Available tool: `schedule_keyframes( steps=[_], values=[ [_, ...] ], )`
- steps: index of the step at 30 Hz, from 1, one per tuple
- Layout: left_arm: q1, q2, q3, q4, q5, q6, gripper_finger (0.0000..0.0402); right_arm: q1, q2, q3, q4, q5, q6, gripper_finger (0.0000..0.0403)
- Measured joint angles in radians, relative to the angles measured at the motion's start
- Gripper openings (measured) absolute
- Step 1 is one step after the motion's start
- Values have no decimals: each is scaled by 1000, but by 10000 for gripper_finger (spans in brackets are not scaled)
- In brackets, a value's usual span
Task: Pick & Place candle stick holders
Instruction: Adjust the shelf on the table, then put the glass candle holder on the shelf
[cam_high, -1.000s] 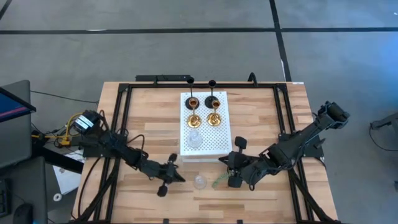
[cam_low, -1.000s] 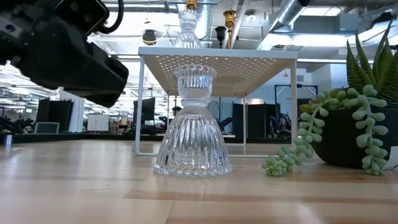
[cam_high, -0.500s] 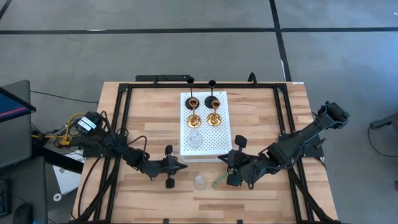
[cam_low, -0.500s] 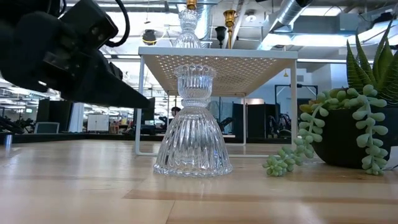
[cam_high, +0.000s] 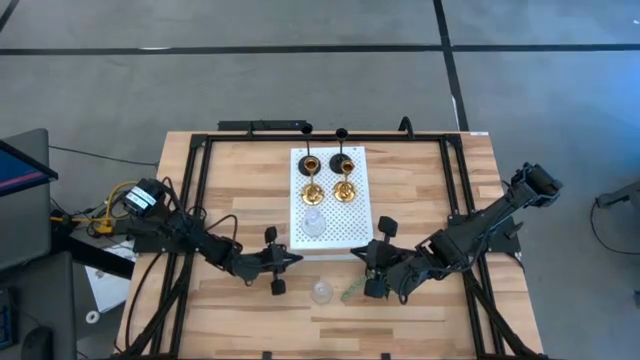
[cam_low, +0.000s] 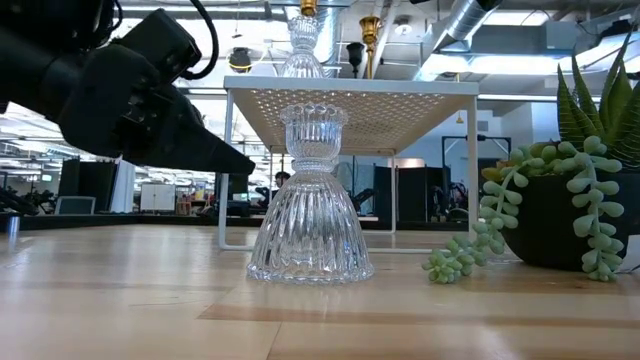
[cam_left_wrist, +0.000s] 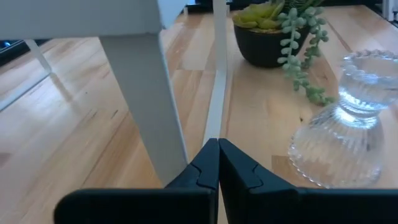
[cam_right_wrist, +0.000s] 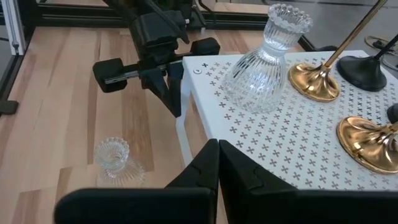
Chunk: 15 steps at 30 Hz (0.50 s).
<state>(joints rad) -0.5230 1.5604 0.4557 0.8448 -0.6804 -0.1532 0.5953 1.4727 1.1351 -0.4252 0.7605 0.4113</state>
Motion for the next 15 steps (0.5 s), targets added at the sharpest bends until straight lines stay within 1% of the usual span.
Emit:
schedule_keyframes(
  steps=[5,10,15],
  values=[
    [27,0,-30,-1,-3,-12,2,0,0,0,0,0,0,0],
    [34,0,-49,2,-8,-61,2,0,0,0,0,0,-1,0],
    [-2,0,-48,89,57,-50,2,0,0,0,0,0,-1,0]
  ],
)
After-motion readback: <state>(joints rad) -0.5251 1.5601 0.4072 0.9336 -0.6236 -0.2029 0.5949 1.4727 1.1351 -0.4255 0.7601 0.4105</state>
